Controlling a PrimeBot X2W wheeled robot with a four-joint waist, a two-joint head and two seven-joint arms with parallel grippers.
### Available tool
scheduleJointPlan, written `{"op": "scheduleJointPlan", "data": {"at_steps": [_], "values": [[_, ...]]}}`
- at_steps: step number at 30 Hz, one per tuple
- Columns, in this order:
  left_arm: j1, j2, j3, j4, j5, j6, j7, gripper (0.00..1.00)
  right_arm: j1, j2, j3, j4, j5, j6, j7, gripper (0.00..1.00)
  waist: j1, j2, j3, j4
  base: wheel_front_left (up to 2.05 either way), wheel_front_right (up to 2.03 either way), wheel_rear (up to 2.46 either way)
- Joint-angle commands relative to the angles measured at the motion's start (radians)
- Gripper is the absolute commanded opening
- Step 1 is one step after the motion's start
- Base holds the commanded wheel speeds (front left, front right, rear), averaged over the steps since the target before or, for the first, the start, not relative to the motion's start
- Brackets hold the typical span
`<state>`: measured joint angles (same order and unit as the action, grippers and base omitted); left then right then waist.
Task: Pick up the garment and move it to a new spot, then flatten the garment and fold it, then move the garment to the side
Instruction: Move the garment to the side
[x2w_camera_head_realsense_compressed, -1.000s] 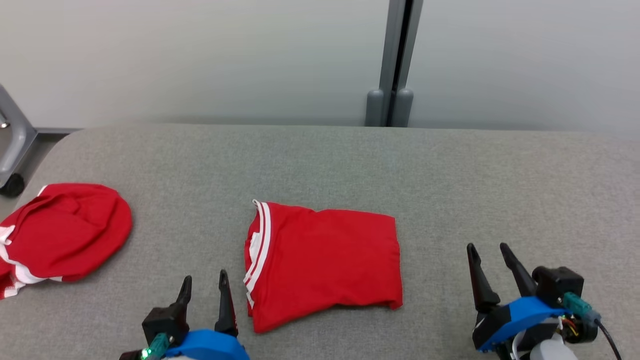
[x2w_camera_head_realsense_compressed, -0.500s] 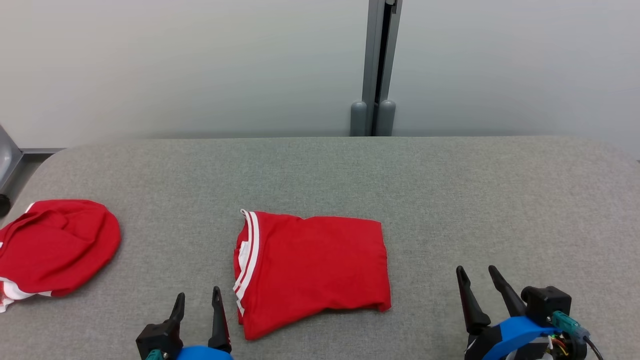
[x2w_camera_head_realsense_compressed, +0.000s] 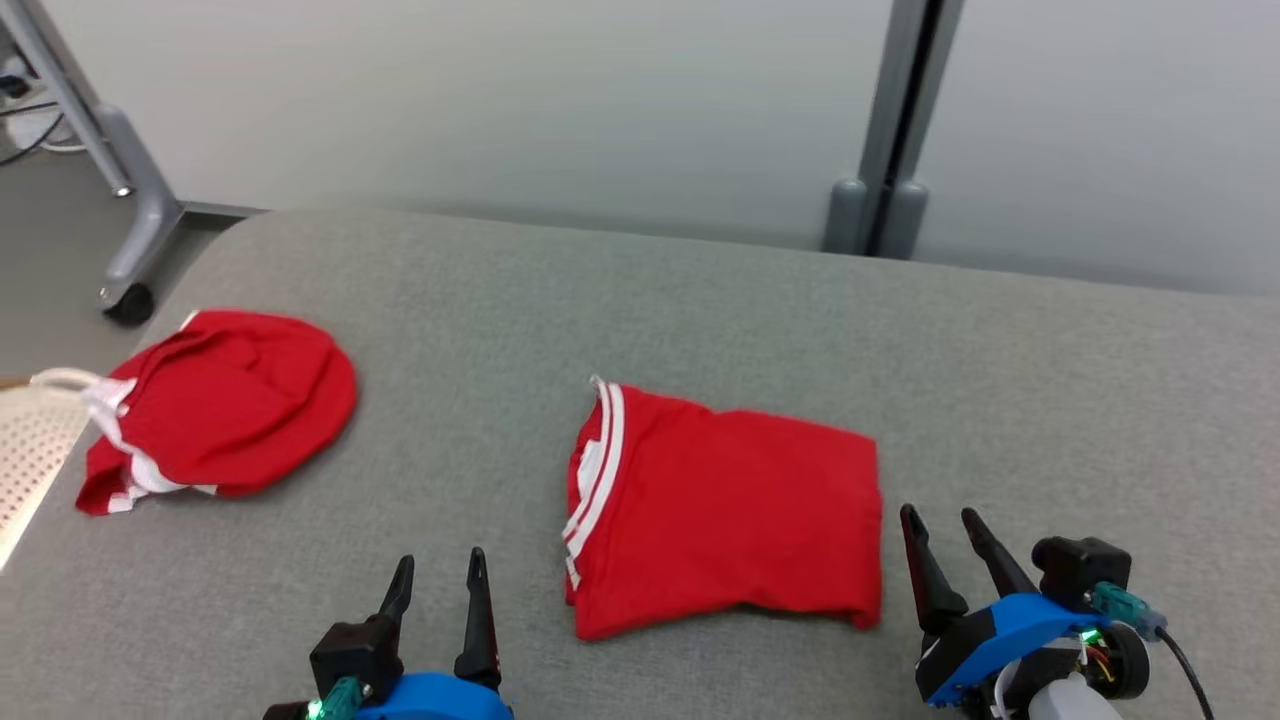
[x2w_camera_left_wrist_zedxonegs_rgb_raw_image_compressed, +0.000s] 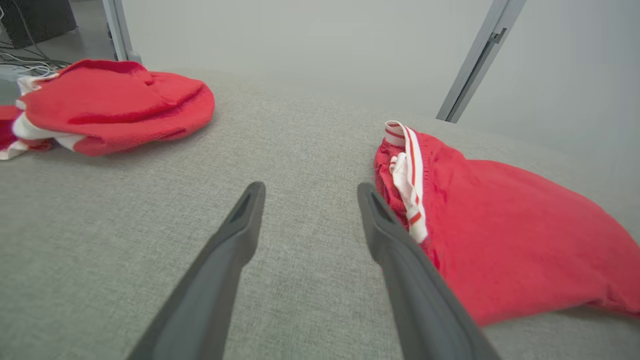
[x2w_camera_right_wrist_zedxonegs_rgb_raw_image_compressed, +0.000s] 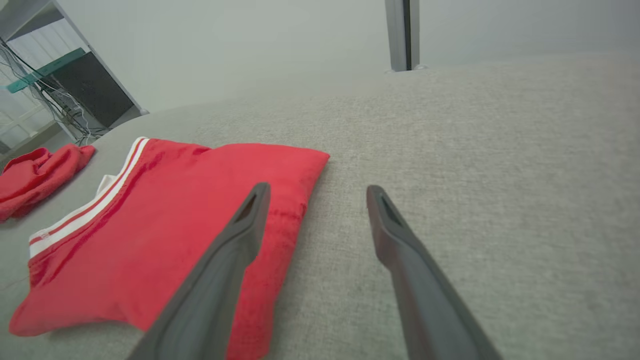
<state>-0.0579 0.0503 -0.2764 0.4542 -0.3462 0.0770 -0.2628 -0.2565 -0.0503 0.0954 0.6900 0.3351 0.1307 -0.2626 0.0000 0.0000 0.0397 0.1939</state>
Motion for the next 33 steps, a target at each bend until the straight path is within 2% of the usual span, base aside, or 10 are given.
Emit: {"op": "scheduleJointPlan", "data": {"at_steps": [1,12,13,14,15,16,17,23,29,33], "values": [[-0.005,0.0,-0.003,-0.007,-0.009,0.001,-0.003,1.0,-0.027,-0.003,-0.015,0.019,0.006,0.0,-0.003,1.0,0.0,0.0,0.055,0.065,0.0,0.0,0.0],[-0.013,0.0,0.014,-0.055,-0.041,0.015,-0.003,1.0,-0.132,-0.003,-0.058,0.198,0.069,0.0,0.0,1.0,0.0,0.0,0.115,0.13,0.0,0.0,0.0],[-0.018,0.0,0.014,-0.06,-0.042,0.017,-0.003,1.0,-0.134,0.0,-0.042,0.216,0.088,0.001,0.0,0.95,0.0,0.0,0.12,0.126,0.0,0.0,0.0],[-0.021,-0.001,0.01,-0.062,-0.042,0.017,-0.003,1.0,-0.137,0.004,-0.018,0.229,0.107,0.002,0.001,0.75,0.0,0.0,0.122,0.123,0.0,0.0,0.0],[-0.024,-0.001,0.006,-0.062,-0.04,0.017,-0.003,1.0,-0.137,0.008,0.003,0.239,0.122,0.002,0.002,0.34,0.0,0.0,0.125,0.118,0.0,0.0,0.0],[-0.028,0.0,0.006,-0.062,-0.041,0.018,-0.003,1.0,-0.139,0.009,0.029,0.248,0.141,0.002,0.003,0.07,0.0,0.0,0.128,0.111,0.0,0.0,0.0],[-0.032,0.0,0.004,-0.062,-0.042,0.018,-0.003,1.0,-0.14,0.01,0.052,0.254,0.16,0.002,0.003,0.0,0.0,0.0,0.13,0.105,0.0,0.0,0.0],[-0.056,0.0,-0.009,-0.058,-0.04,0.019,-0.003,1.0,-0.158,-0.024,0.139,0.255,0.234,0.001,0.003,0.0,0.0,0.0,0.131,0.07,0.0,0.0,0.0],[-0.065,0.0,-0.035,-0.054,-0.023,0.003,-0.003,1.0,-0.16,-0.07,0.122,0.169,0.221,0.0,-0.002,0.0,0.0,0.0,0.108,0.027,0.0,0.0,0.0],[-0.065,0.0,-0.048,-0.052,-0.025,-0.003,-0.003,1.0,-0.154,-0.07,0.113,0.128,0.186,0.0,-0.001,0.0,0.0,0.0,0.084,-0.048,0.0,0.0,0.0]]}}
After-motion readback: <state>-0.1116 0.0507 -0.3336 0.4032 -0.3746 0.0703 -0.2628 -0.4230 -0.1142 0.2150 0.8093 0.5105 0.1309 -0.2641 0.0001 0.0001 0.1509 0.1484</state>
